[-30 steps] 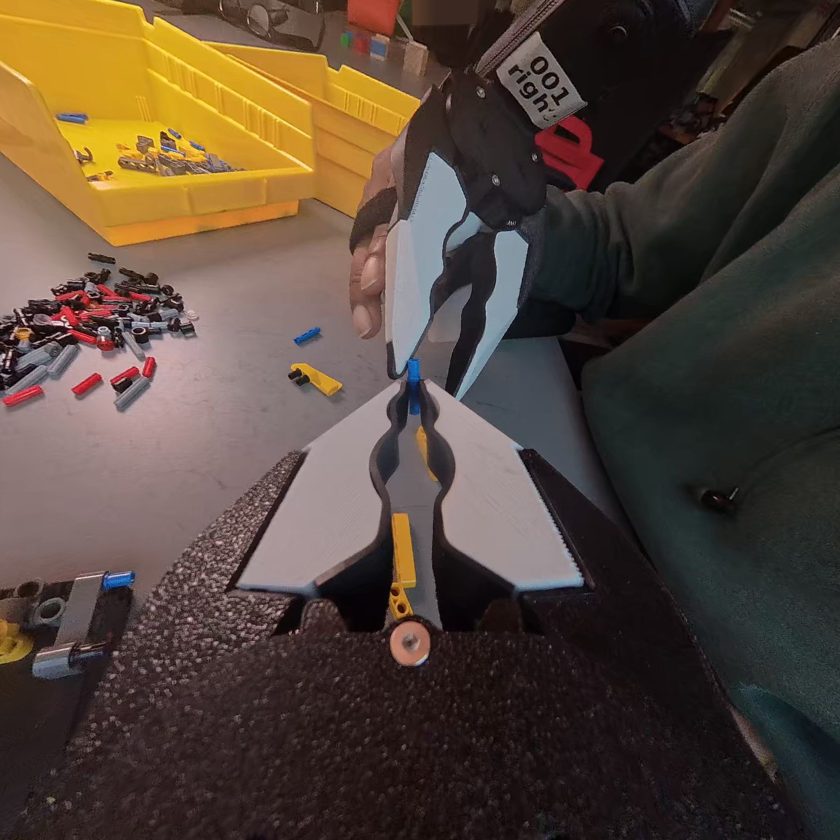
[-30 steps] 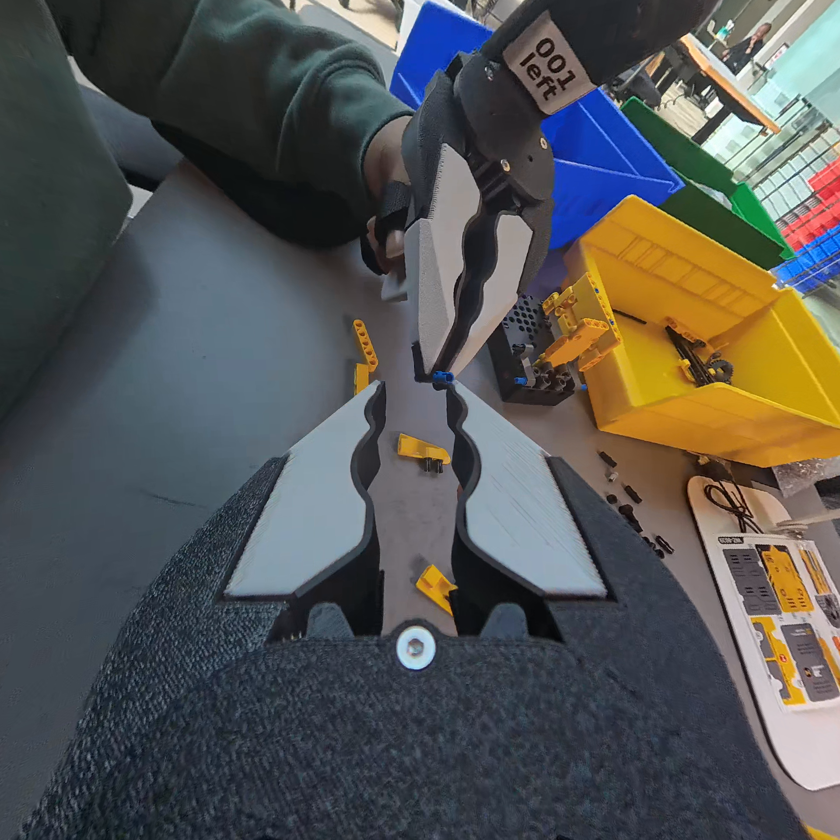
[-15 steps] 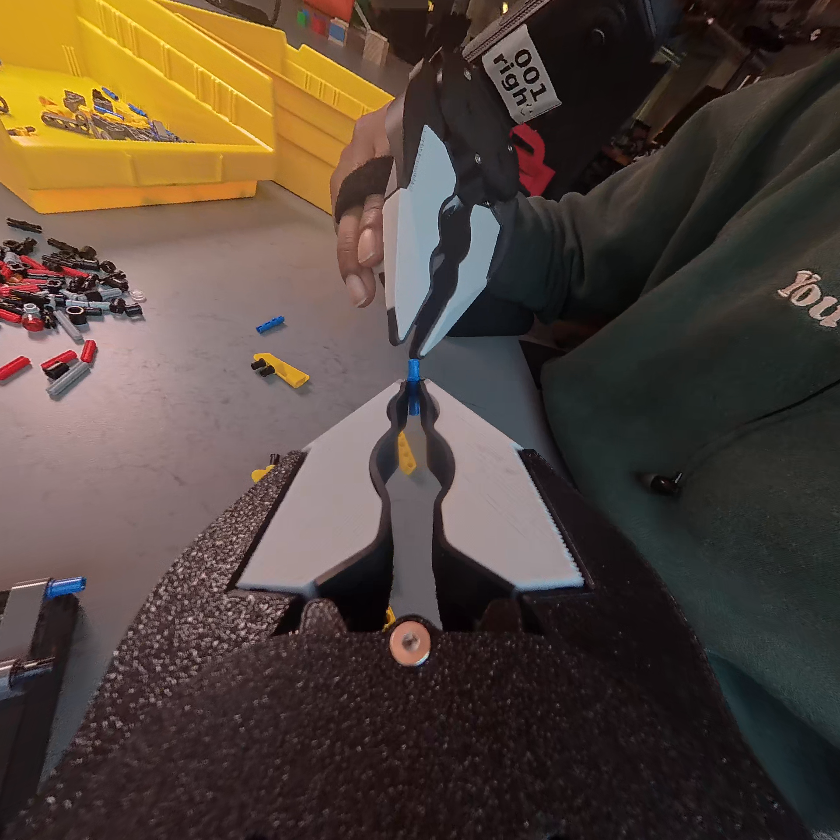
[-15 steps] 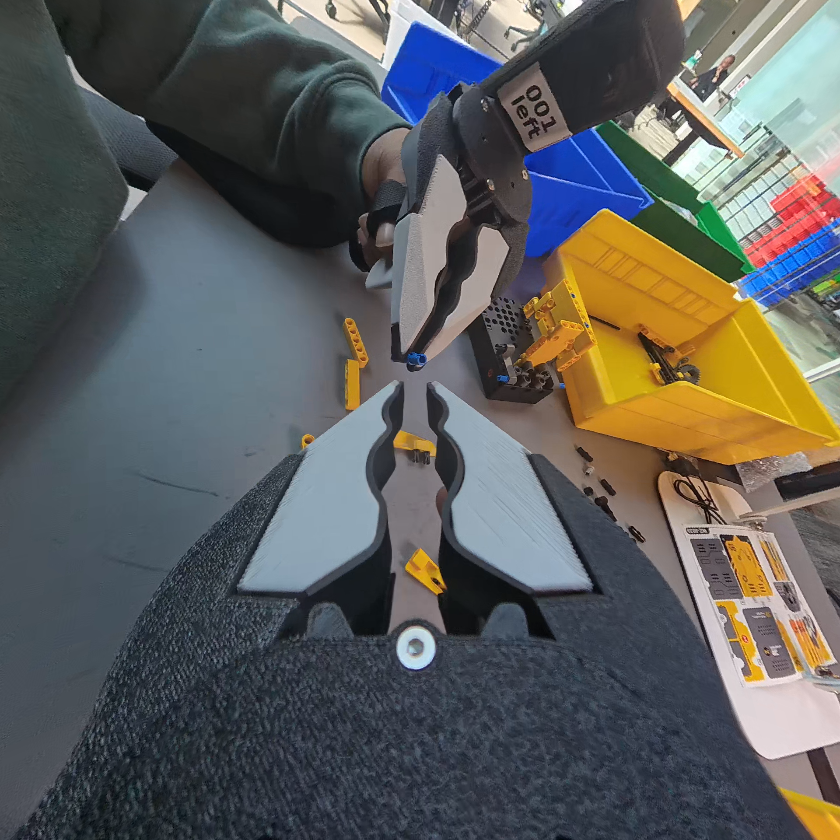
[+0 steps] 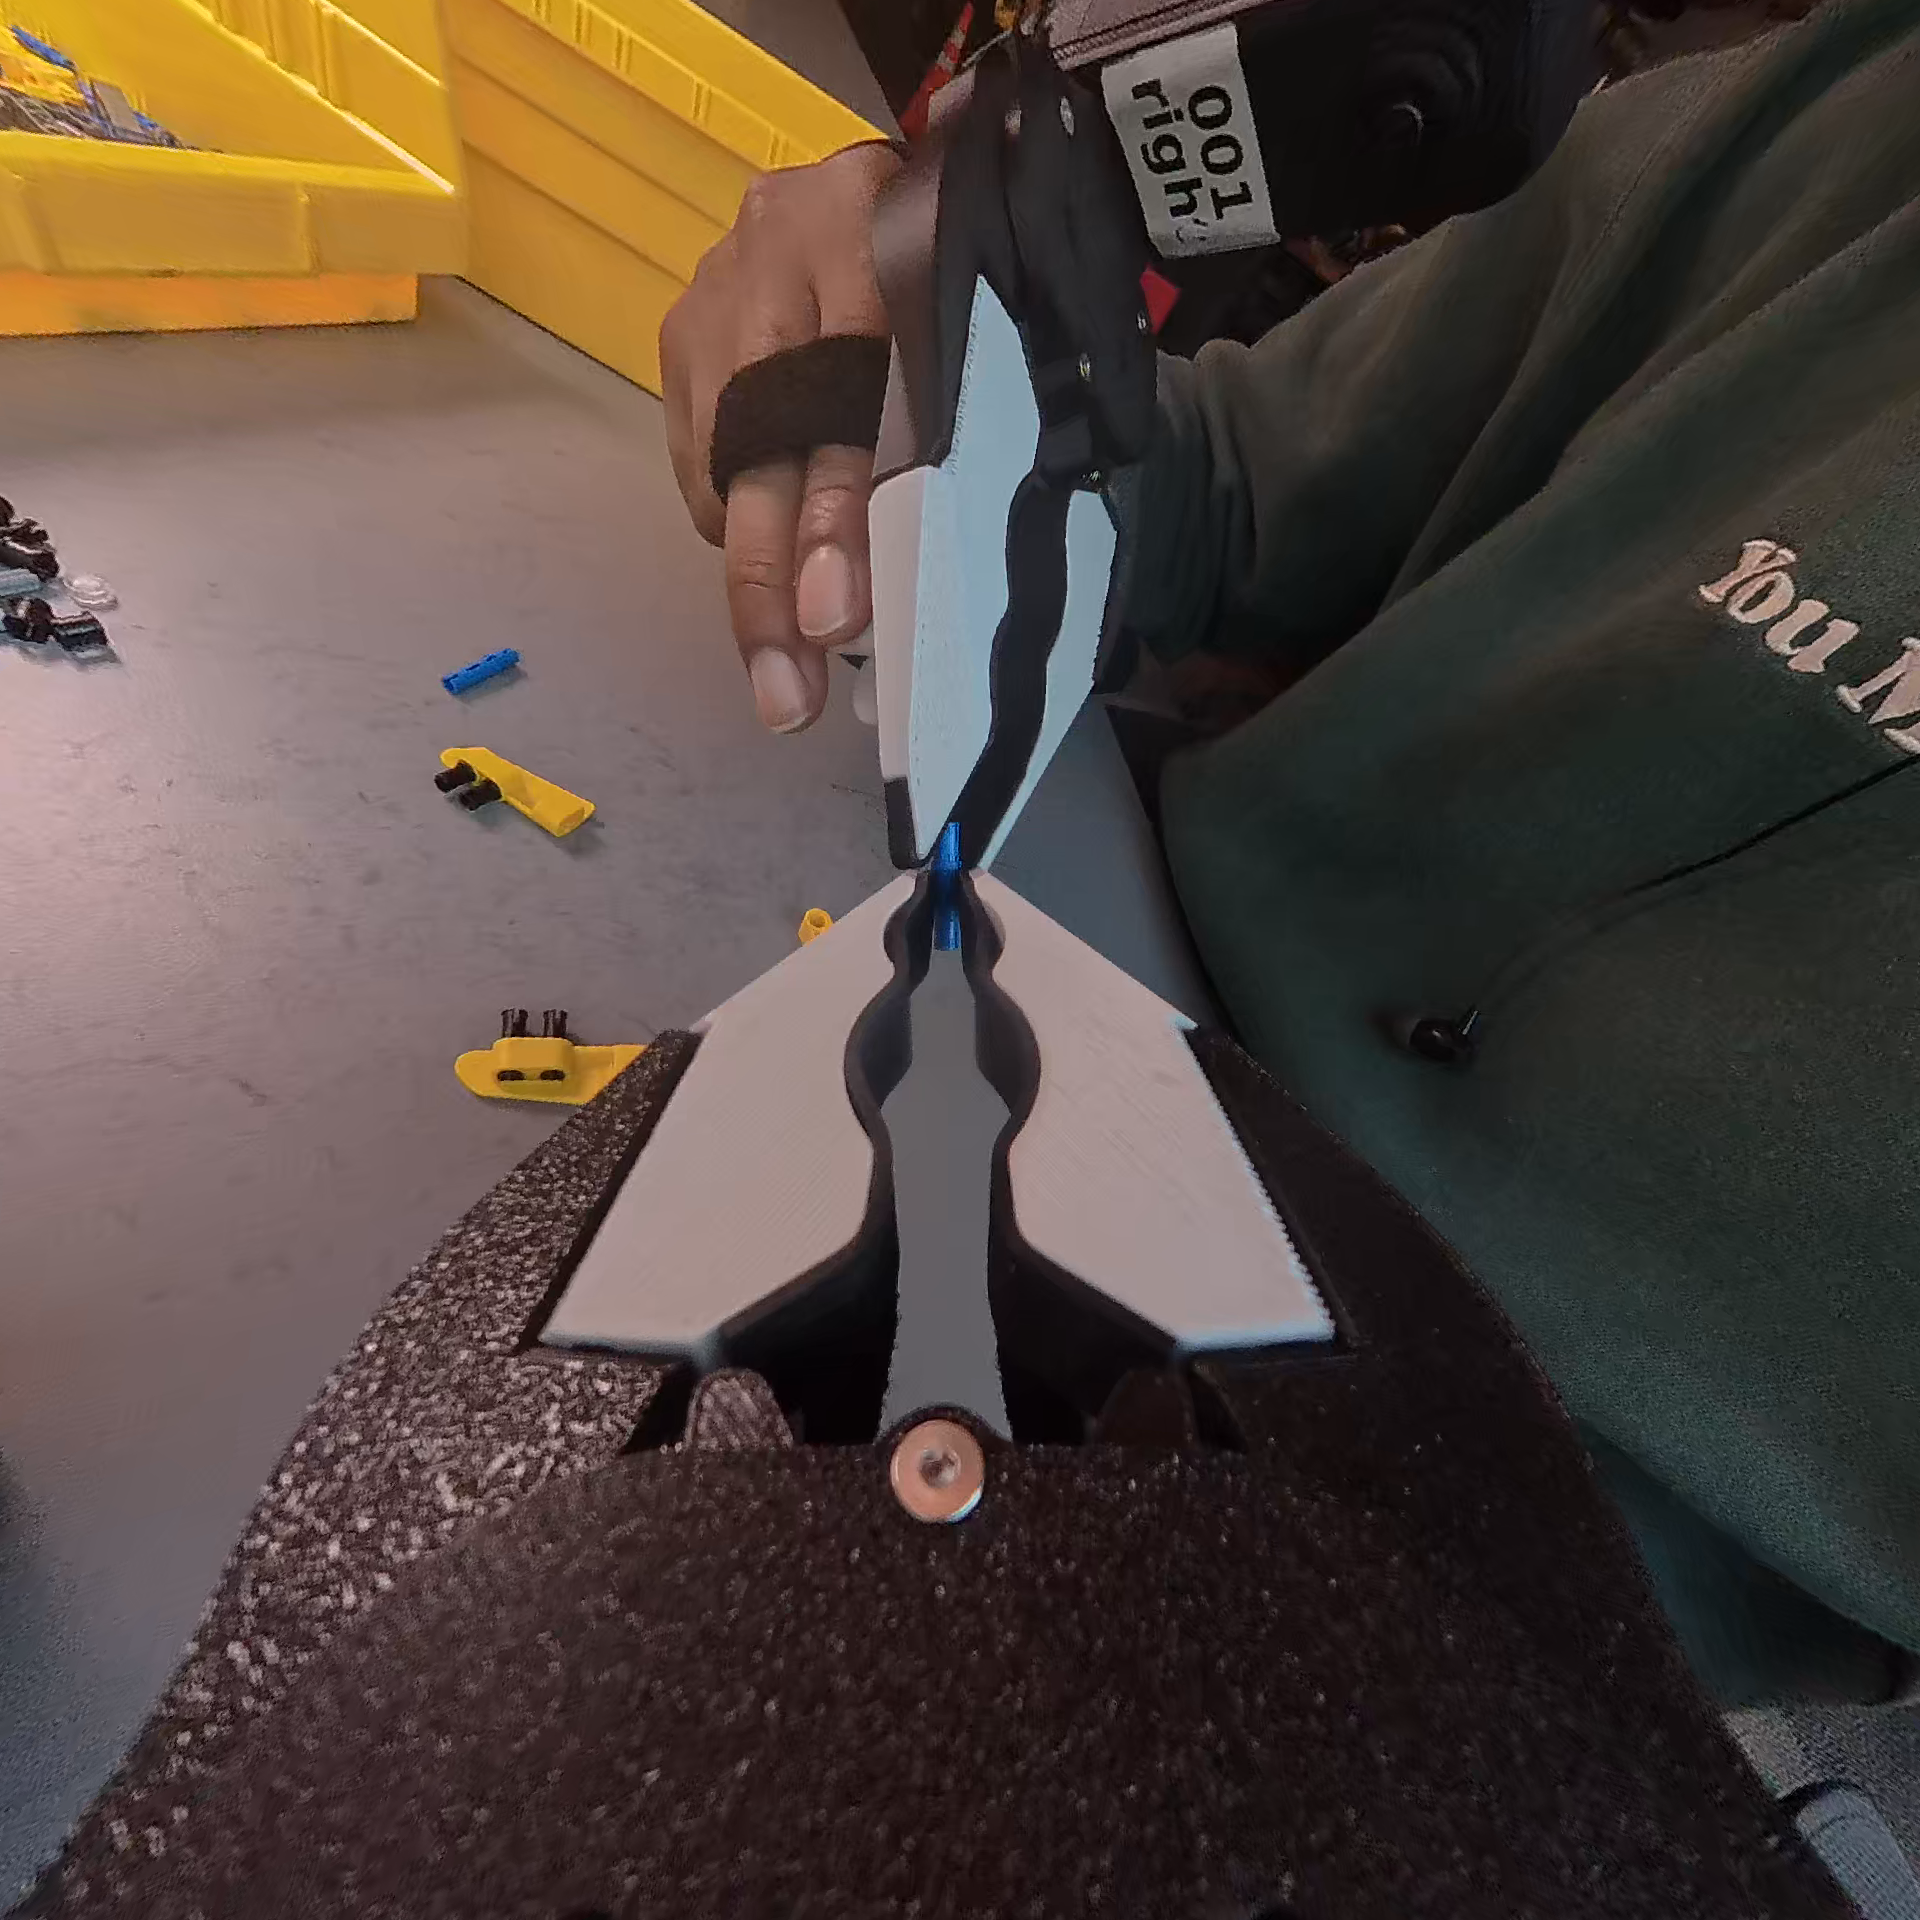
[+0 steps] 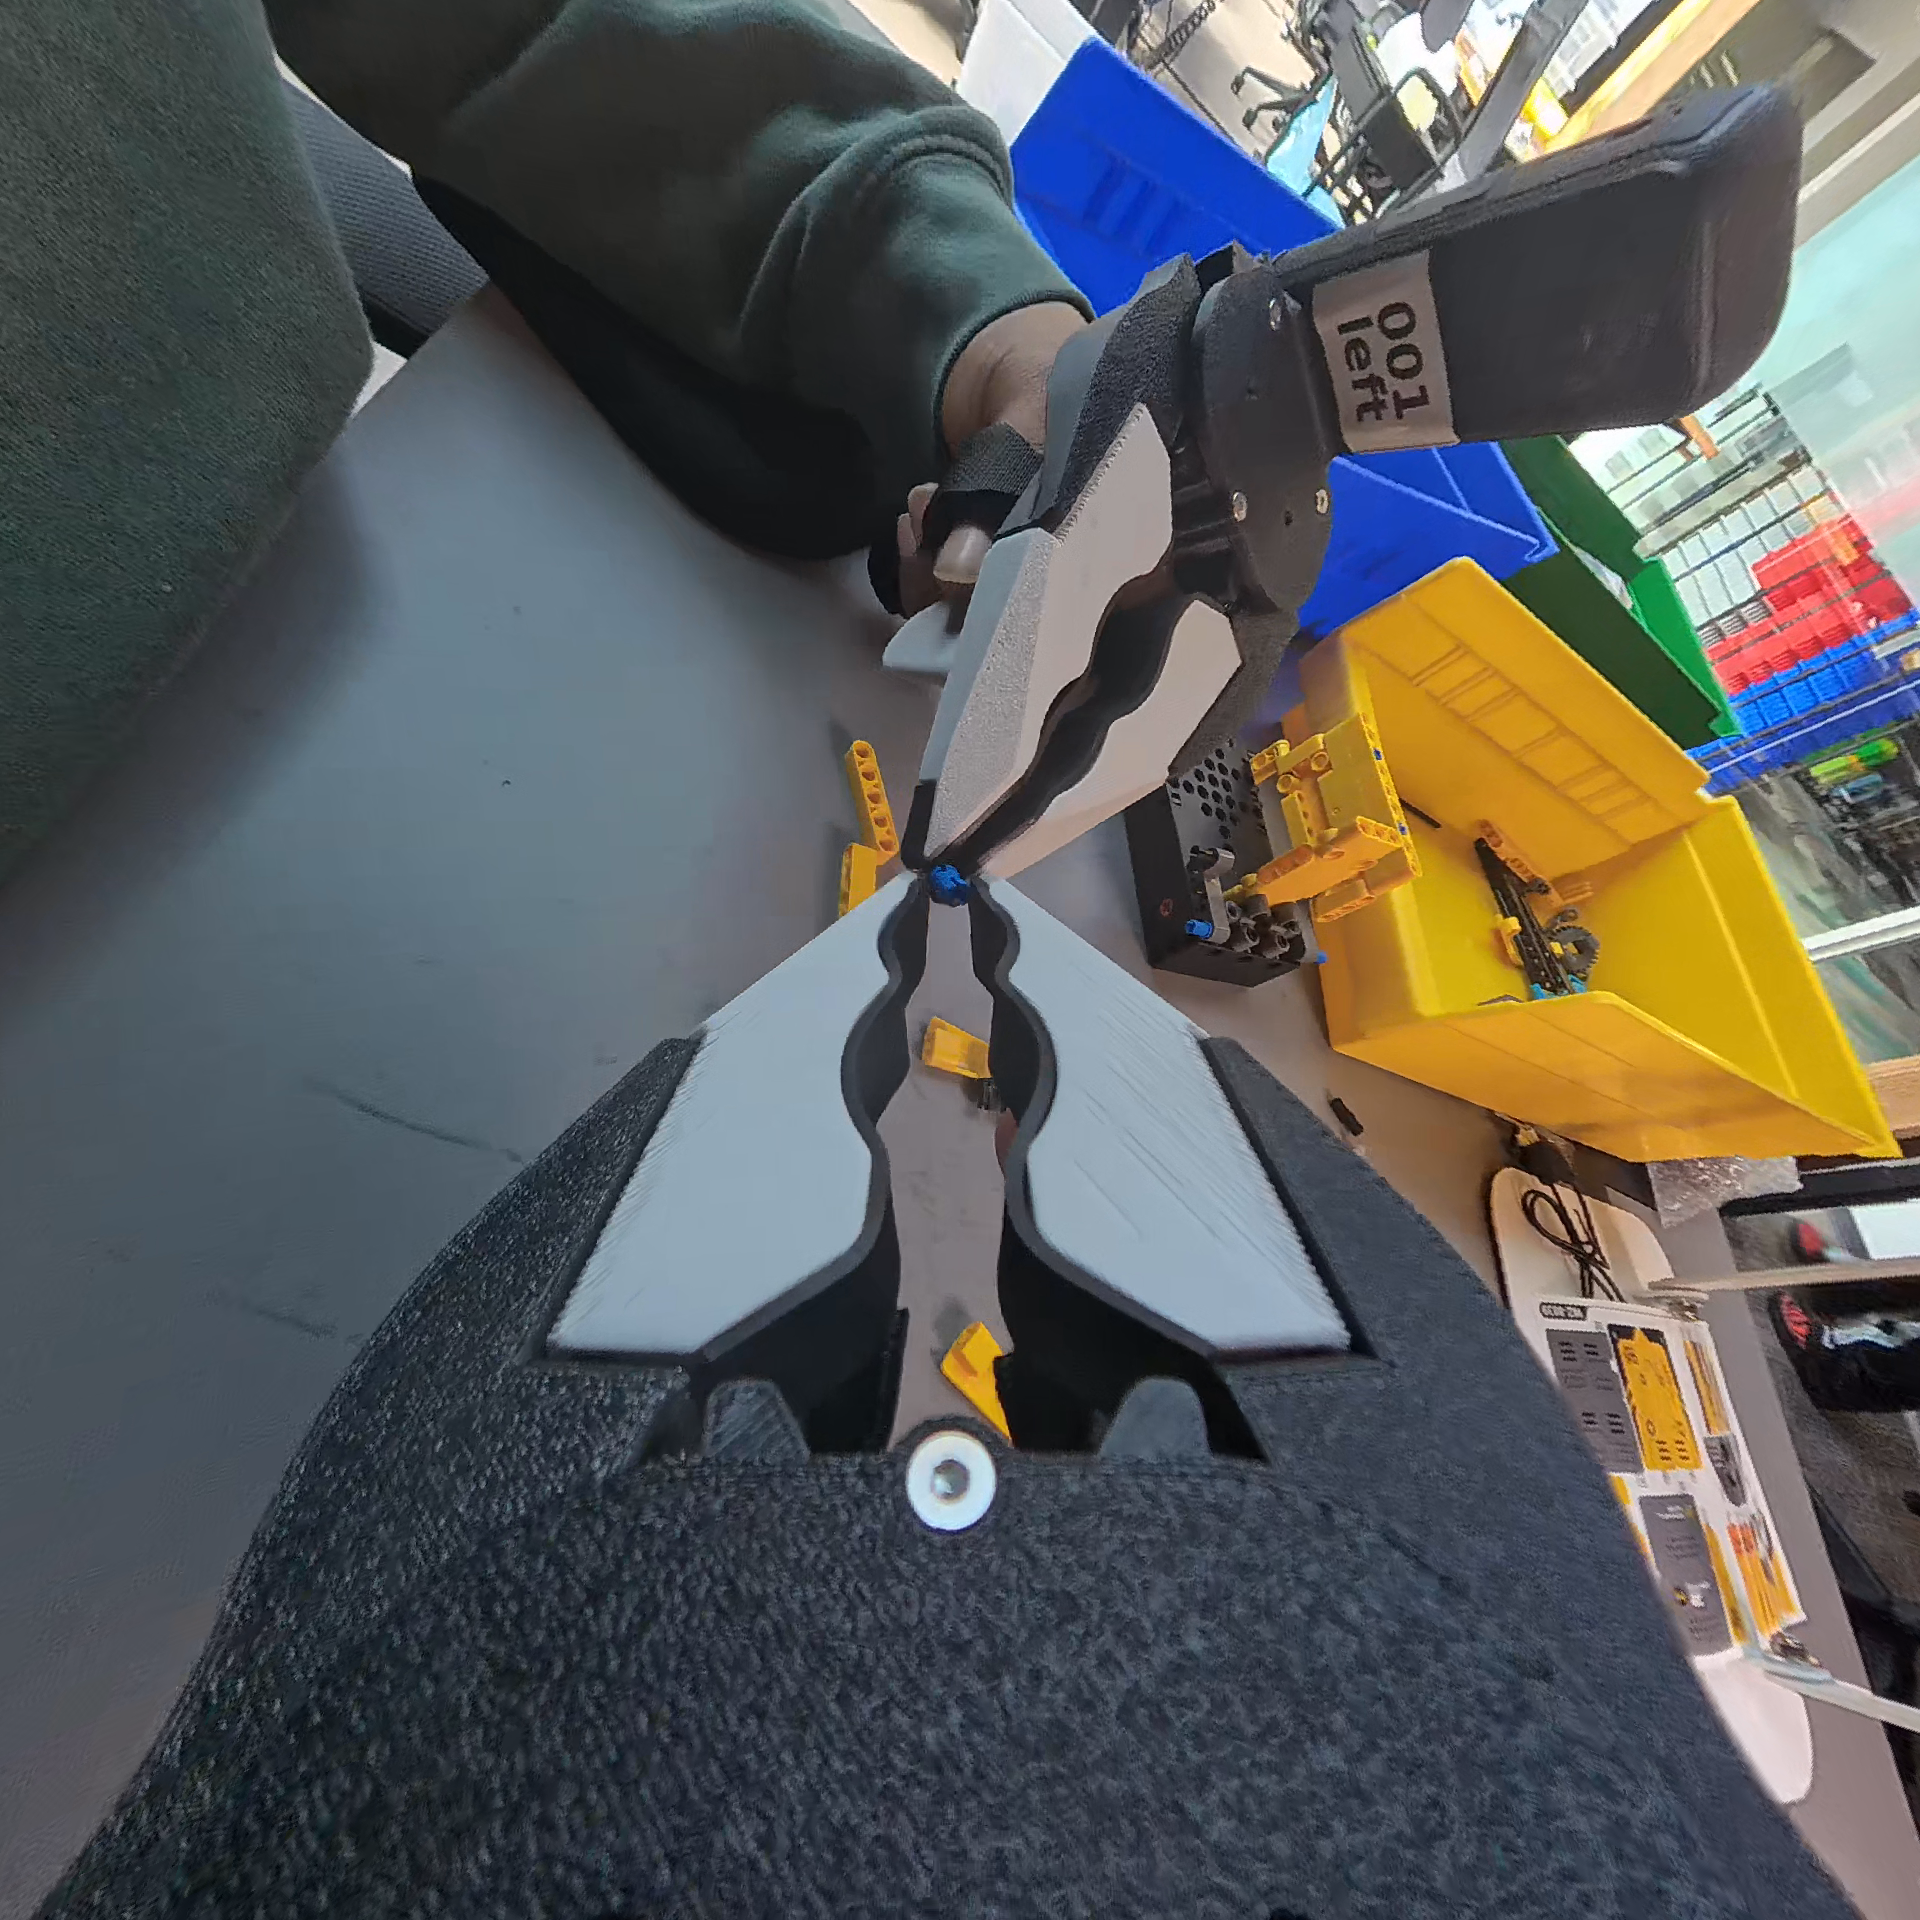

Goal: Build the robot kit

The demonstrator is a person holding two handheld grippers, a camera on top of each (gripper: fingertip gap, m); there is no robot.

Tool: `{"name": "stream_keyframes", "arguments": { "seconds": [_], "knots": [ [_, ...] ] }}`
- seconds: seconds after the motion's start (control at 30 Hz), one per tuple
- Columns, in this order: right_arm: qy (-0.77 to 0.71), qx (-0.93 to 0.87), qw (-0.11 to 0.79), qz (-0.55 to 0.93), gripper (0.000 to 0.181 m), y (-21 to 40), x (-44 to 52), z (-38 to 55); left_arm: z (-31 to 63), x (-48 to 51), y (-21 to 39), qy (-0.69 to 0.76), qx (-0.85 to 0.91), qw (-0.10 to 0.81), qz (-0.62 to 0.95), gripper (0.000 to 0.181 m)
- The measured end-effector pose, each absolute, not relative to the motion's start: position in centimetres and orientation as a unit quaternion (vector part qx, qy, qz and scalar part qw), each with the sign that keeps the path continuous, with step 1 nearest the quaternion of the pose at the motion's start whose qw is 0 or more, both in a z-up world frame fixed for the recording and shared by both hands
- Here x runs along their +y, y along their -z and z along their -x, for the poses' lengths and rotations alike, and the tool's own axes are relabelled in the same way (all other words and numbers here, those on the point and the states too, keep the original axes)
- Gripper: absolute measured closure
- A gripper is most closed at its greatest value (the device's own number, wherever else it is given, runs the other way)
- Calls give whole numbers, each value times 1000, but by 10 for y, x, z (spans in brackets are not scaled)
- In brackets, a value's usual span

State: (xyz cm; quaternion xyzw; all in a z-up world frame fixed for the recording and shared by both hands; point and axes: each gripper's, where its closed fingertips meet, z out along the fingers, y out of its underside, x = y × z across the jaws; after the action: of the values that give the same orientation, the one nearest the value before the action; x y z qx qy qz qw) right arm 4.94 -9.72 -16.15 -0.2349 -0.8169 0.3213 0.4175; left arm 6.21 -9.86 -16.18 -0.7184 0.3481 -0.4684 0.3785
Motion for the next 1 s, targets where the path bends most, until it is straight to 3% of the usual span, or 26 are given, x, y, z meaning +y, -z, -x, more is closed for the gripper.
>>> {"name": "stream_keyframes", "arguments": {
  "seconds": [0.27, 0.4, 0.63, 1.0],
  "knots": [
    [-334, -783, 452, 268, 177, 144, -80, -44, -49, -83, 142, 493, 286, 427, 702, 177],
    [-421, -721, 451, 316, 177, 120, -68, -42, -42, -78, 122, 482, 277, 484, 676, 160],
    [-480, -678, 450, 326, 177, 107, -77, -37, -42, -80, 108, 481, 277, 515, 654, 177],
    [-484, -700, 423, 311, 176, 116, -84, -43, -47, -87, 114, 485, 301, 489, 660, 178]
  ]
}}
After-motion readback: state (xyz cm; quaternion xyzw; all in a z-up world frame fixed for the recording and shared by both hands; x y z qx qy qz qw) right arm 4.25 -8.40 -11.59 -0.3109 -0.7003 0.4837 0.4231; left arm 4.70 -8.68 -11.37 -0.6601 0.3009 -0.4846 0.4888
